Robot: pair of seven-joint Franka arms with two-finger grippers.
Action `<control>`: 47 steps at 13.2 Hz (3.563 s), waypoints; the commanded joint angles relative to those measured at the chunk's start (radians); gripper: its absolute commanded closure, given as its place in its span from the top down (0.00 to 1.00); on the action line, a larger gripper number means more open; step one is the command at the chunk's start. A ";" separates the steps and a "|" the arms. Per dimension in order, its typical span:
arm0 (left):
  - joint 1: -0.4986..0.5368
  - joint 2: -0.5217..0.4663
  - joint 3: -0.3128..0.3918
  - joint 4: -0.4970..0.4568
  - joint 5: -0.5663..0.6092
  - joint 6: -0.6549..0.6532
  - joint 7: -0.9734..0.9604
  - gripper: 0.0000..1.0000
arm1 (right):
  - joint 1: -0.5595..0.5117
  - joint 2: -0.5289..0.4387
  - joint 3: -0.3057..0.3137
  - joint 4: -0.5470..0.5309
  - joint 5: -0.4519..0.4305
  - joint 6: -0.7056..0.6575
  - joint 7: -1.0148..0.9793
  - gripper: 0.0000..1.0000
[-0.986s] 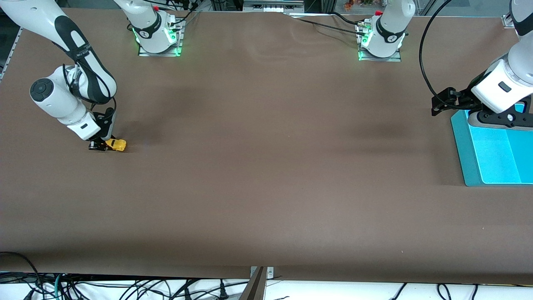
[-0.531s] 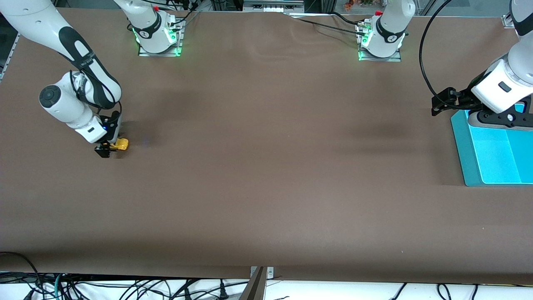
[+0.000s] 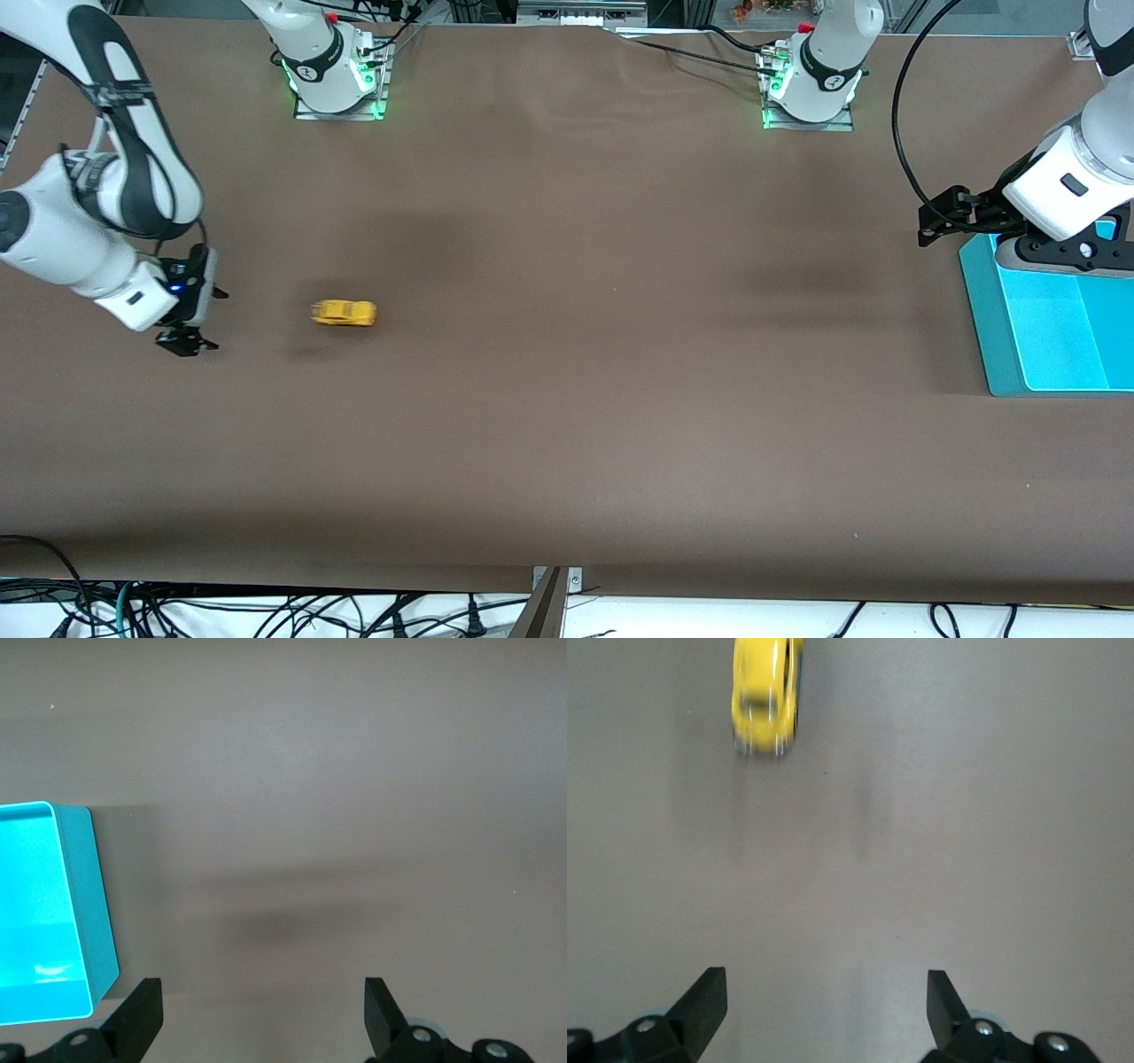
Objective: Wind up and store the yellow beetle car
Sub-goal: 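Open the right gripper and lift it, letting the car roll off, then lower the left gripper toward the car while the right gripper withdraws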
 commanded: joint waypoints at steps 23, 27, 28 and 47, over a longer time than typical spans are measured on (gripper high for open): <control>0.020 0.009 0.007 0.027 -0.008 -0.090 0.011 1.00 | -0.005 -0.114 0.130 0.140 0.019 -0.278 0.760 1.00; 0.017 0.035 0.000 0.016 -0.003 -0.116 0.042 1.00 | -0.005 -0.127 0.147 0.198 0.015 -0.350 0.968 1.00; 0.018 0.059 0.002 0.016 -0.003 -0.116 0.104 1.00 | -0.005 -0.127 0.150 0.213 0.016 -0.368 1.021 1.00; 0.325 0.303 0.007 -0.371 0.123 0.500 1.360 1.00 | 0.018 -0.139 0.244 0.347 -0.056 -0.517 1.862 1.00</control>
